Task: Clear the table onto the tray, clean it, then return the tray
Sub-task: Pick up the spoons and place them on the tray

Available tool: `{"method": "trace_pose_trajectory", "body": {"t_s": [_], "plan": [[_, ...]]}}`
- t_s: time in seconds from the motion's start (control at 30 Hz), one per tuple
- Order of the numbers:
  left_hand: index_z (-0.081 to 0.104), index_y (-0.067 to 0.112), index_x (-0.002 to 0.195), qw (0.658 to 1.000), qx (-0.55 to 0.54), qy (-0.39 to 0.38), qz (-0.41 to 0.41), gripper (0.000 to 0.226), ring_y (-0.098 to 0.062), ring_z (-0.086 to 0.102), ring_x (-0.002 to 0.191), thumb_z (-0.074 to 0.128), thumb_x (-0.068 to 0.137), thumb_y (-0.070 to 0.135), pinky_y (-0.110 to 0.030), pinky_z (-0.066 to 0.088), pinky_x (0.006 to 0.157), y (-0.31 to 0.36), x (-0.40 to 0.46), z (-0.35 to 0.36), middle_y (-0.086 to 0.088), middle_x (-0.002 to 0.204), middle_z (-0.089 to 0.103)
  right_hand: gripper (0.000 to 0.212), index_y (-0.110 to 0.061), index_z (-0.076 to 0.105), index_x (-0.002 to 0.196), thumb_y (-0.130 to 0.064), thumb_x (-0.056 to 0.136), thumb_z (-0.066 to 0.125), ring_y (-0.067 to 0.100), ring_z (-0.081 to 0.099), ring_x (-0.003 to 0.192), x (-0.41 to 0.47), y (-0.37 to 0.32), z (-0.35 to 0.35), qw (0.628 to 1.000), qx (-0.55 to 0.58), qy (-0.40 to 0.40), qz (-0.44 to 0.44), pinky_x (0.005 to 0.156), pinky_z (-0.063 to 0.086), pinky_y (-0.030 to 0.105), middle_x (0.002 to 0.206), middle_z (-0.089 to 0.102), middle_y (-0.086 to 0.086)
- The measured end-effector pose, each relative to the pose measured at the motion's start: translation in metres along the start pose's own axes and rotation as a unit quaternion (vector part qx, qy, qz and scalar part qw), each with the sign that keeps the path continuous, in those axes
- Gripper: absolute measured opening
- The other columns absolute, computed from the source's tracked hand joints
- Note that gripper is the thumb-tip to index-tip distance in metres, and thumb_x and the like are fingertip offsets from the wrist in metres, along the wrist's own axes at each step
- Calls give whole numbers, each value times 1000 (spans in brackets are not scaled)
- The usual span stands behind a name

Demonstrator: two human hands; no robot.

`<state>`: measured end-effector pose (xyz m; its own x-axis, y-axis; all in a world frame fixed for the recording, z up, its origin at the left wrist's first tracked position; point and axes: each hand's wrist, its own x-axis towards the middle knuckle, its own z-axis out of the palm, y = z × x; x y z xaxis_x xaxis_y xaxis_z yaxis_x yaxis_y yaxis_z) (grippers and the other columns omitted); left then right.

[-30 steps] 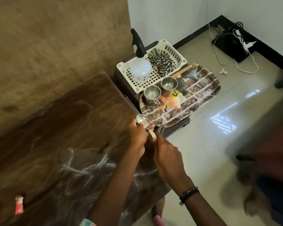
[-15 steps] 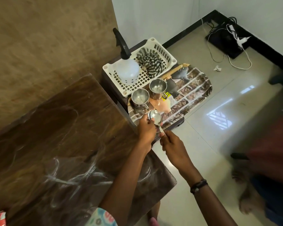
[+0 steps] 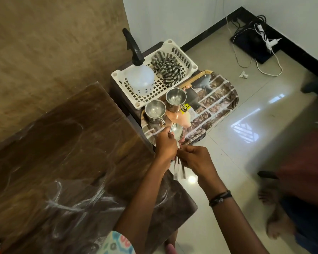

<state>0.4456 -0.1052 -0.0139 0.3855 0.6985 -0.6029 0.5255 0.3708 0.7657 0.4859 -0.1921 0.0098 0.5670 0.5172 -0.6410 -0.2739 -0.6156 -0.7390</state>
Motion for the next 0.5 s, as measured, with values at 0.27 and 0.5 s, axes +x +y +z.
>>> {"method": "trace_pose_trajectory", "body": {"t_s": [0.27, 0.5], "plan": [[60, 5, 120, 998, 53, 27, 30, 32, -29, 62, 106, 39, 101, 21, -38, 50, 92, -8, 0, -13, -16, 114, 66, 15, 2, 65, 73, -2, 86, 67, 16, 62, 57, 29, -20, 9, 955, 267, 99, 80, 55, 55, 24, 64, 66, 8], [60, 12, 125, 979, 153, 61, 118, 36, -24, 67, 99, 62, 90, 20, -34, 55, 87, -18, -5, -21, -12, 114, 68, 25, -4, 55, 64, 2, 84, 67, 22, 60, 61, 74, -22, 34, 899, 354, 217, 137, 47, 50, 26, 72, 63, 12]]}}
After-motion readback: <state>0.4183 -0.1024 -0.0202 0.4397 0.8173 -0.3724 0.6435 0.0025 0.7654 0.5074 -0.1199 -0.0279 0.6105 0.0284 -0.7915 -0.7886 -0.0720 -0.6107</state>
